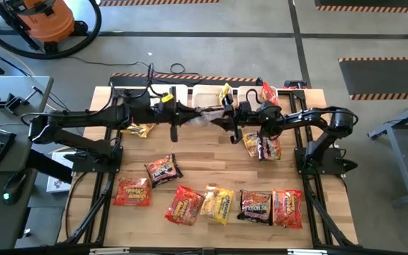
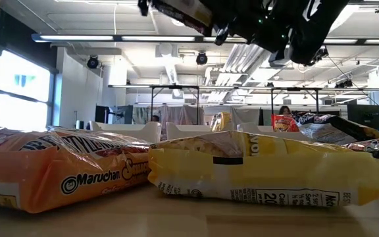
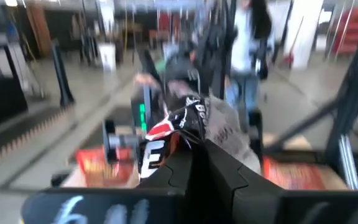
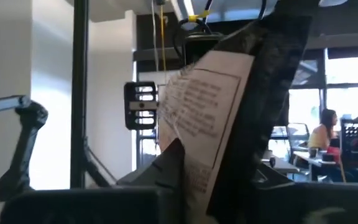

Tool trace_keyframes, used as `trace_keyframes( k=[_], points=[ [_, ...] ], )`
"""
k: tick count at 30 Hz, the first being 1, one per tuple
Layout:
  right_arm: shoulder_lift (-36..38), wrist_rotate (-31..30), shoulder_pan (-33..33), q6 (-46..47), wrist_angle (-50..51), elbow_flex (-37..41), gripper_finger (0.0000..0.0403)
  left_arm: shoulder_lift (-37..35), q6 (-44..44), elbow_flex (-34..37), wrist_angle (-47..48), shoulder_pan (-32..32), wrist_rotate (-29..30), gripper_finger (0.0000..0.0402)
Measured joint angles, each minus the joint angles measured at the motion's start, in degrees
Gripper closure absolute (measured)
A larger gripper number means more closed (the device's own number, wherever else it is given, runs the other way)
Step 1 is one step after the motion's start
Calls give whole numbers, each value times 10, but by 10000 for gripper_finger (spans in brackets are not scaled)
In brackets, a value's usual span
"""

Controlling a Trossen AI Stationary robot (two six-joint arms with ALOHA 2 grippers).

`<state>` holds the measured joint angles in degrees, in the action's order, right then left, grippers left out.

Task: Sort Maruchan noodles
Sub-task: Put the black noodle into the left white bin

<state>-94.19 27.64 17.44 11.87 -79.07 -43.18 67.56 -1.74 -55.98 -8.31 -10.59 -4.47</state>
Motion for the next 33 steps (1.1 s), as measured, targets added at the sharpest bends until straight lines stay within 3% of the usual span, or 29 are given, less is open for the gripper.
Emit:
trace_keyframes(
  k=[7,11,14,18,21,33],
  points=[
    [36,70,38,3,98,0,364,-59,18,0,197,-3,33,365],
    [73,98,51,-34,226,0,366,-88,38,0,278,-19,37,364],
    [93,103,51,-80,377,-25,366,-95,56,0,318,-34,29,354],
    [91,43,27,-167,579,-88,366,-74,85,0,328,-46,-21,325],
    [86,-24,4,-226,671,-126,366,-46,87,1,319,-42,-43,294],
    [83,-39,-19,-255,699,-148,366,43,55,-76,310,-34,-43,172]
  ],
)
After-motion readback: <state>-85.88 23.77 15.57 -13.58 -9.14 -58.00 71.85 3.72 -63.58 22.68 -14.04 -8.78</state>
